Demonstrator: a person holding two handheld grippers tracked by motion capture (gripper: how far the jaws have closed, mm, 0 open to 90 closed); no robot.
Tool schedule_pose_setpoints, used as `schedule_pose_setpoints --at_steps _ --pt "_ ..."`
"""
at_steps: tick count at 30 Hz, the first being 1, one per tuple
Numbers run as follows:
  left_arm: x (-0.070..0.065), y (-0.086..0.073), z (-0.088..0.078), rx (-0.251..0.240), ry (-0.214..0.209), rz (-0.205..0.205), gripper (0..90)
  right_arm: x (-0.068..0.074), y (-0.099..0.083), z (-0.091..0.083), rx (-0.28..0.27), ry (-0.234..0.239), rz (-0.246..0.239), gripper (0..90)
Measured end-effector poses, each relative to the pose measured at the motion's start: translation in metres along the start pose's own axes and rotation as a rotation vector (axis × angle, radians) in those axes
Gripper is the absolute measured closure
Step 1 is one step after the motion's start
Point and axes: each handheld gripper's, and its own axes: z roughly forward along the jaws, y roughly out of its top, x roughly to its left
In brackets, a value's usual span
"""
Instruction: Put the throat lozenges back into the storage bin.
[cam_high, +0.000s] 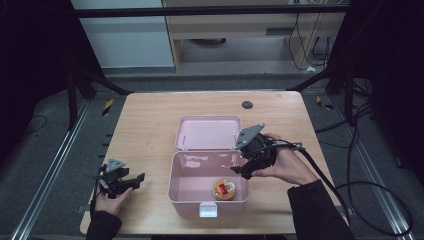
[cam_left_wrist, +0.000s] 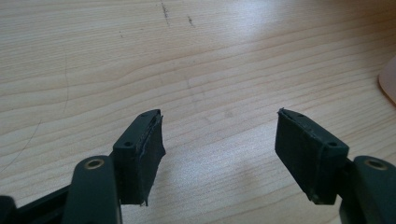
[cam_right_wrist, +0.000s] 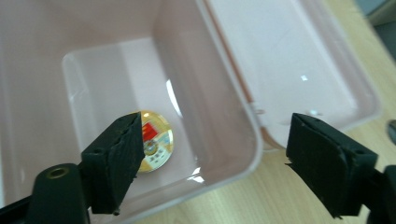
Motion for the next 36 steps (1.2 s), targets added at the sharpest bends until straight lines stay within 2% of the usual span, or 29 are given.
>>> schedule_pose_setpoints --at_steps 2,3,4,5,6,10,11,12,14,15,16,17,20,23,28,33,36 --pt "0.000 0.000 0.000 0.000 0.001 0.000 31.7 -0.003 -0.004 -0.005 -0.032 -0.033 0.025 16.3" --pt "0.000 0.000 0.000 -0.001 0.001 -0.001 31.8 -0.007 -0.010 -0.010 -0.071 -0.083 0.065 13.4" --pt "0.000 0.000 0.000 -0.001 0.001 -0.001 31.8 -0.007 -0.010 -0.010 -0.071 -0.083 0.065 13.4" --pt "0.000 0.000 0.000 -0.001 0.001 -0.002 31.8 -0.010 -0.016 -0.014 -0.105 -0.123 0.094 11.5" --pt "0.000 0.000 0.000 -0.001 0.002 -0.001 31.8 -0.012 -0.020 -0.016 -0.124 -0.143 0.113 11.4" --pt "0.000 0.000 0.000 -0.002 0.003 0.000 32.0 -0.016 -0.038 -0.025 -0.200 -0.208 0.204 11.2" --pt "0.000 0.000 0.000 -0.003 0.003 -0.001 32.0 -0.016 -0.038 -0.025 -0.200 -0.208 0.204 11.2" --pt "0.000 0.000 0.000 -0.002 0.003 -0.001 32.1 -0.017 -0.044 -0.027 -0.214 -0.220 0.227 10.7" --pt "0.000 0.000 0.000 -0.002 0.004 -0.001 32.2 -0.018 -0.054 -0.031 -0.247 -0.265 0.269 10.4" --pt "0.000 0.000 0.000 -0.002 0.004 -0.001 32.5 -0.019 -0.060 -0.032 -0.268 -0.280 0.295 10.3" --pt "0.000 0.000 0.000 -0.003 0.004 -0.001 32.9 -0.019 -0.071 -0.035 -0.306 -0.312 0.346 10.2" --pt "0.000 0.000 0.000 -0.003 0.004 -0.001 32.9 -0.019 -0.071 -0.035 -0.306 -0.312 0.346 10.2" --pt "0.000 0.000 0.000 -0.005 0.002 -0.001 34.6 -0.017 -0.089 -0.036 -0.322 -0.361 0.391 10.1" --pt "-0.001 0.000 -0.001 -0.006 0.001 0.001 36.8 -0.015 -0.108 -0.034 -0.344 -0.376 0.452 9.8" --pt "0.000 0.000 -0.002 -0.007 0.005 0.002 38.9 -0.014 -0.127 -0.030 -0.369 -0.401 0.510 9.6" --pt "0.000 0.000 -0.001 -0.007 0.006 0.003 40.0 -0.011 -0.152 -0.020 -0.349 -0.410 0.565 9.3" --pt "-0.001 0.000 -0.001 -0.007 0.006 0.002 40.0 -0.012 -0.159 -0.016 -0.334 -0.423 0.574 8.9"
